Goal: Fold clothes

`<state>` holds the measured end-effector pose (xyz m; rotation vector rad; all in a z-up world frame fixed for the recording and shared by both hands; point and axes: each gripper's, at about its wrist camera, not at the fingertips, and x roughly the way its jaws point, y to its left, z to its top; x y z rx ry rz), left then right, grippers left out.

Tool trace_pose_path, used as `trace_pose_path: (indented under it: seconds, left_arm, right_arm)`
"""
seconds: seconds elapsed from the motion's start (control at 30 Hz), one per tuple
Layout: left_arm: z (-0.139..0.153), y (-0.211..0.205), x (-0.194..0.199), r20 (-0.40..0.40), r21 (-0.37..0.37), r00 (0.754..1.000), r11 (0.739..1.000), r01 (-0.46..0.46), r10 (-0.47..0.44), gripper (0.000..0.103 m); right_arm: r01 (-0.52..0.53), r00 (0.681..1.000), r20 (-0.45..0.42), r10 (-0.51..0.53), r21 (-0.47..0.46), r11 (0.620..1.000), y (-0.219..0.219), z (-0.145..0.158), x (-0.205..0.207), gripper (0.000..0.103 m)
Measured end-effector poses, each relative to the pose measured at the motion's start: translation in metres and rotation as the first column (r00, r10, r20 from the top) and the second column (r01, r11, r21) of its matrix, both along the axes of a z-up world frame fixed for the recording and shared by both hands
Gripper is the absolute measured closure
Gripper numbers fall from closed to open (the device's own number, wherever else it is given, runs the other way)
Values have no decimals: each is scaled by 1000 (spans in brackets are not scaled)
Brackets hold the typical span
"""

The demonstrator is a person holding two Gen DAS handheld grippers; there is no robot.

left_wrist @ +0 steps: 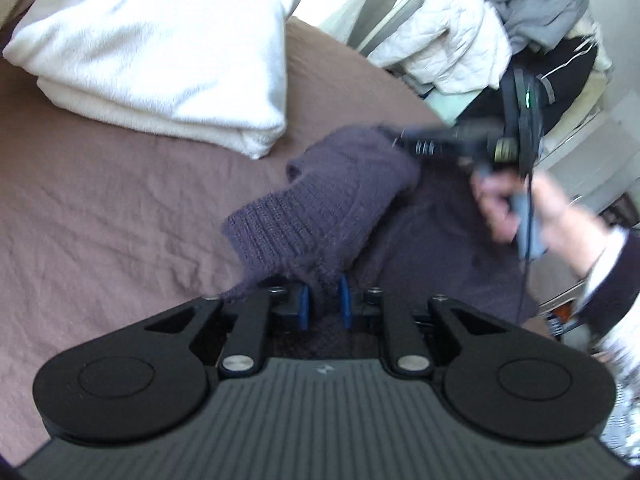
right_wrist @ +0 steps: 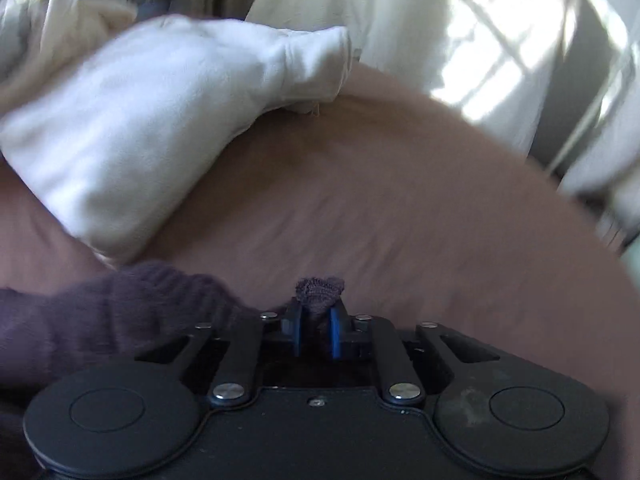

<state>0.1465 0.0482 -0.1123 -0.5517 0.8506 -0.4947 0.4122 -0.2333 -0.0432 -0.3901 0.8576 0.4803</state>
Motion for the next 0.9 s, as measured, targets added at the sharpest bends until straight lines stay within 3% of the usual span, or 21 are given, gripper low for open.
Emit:
trace_pose_path:
  seconds: [0.07, 0.17, 0.2, 0.3, 0.37, 0.5, 0.6, 0.67, 0.8, 0.83, 0.87, 0.9]
  left_arm:
    - [8, 15, -6, 25, -35, 999, 999, -40, 41, 86]
    - [10, 43, -14, 72, -73, 976, 977, -203, 208, 60]
    - [9, 51, -15, 84, -88, 962, 963, -254, 261, 57]
    - [-7, 61, -3, 1, -166, 963, 950, -266, 270, 56]
    - [-15, 57, 3, -7, -196, 964, 945, -261, 265, 53]
    - [-26, 45, 18, 18, -131, 957, 950, -284, 289, 45]
    - [-41, 36, 33, -5, -109, 951, 945, -307, 308, 41]
    - [-47, 27, 38, -13, -92, 958, 954, -286, 286, 33]
    - [-52, 9, 37, 9, -87, 981, 977, -193, 194, 36]
    - [-50, 5, 35, 30, -64, 983, 982, -177, 179, 44]
    - [-48, 1, 34, 51, -40, 985, 986, -161, 163, 76]
    - [-44, -4, 32, 73, -3, 989, 991, -130, 130, 83]
  right_arm:
    - [-23, 998, 60, 22, 24, 999, -12, 1, -24, 89]
    - [-18, 998, 65, 16, 35, 999, -29, -6, -65, 89]
    - [-21, 997, 69, 19, 32, 999, -33, -9, -79, 89]
    - [-8, 999, 43, 7, 39, 999, -46, -16, -106, 89]
    - [12, 1000, 11, -13, 60, 998, -55, -19, -115, 89]
    - [12, 999, -53, -8, 73, 997, -63, -18, -138, 89]
    - [-10, 997, -70, 15, 61, 998, -61, -15, -158, 88]
    - [6, 995, -99, 3, 82, 997, -61, -16, -161, 87]
    - [74, 992, -112, -56, 163, 984, -68, -18, -173, 83]
    - [82, 990, -125, -59, 189, 978, -69, -17, -175, 81]
    - [91, 988, -139, -62, 215, 972, -70, -15, -178, 72]
    - [91, 987, -149, -56, 235, 968, -69, -13, -181, 64]
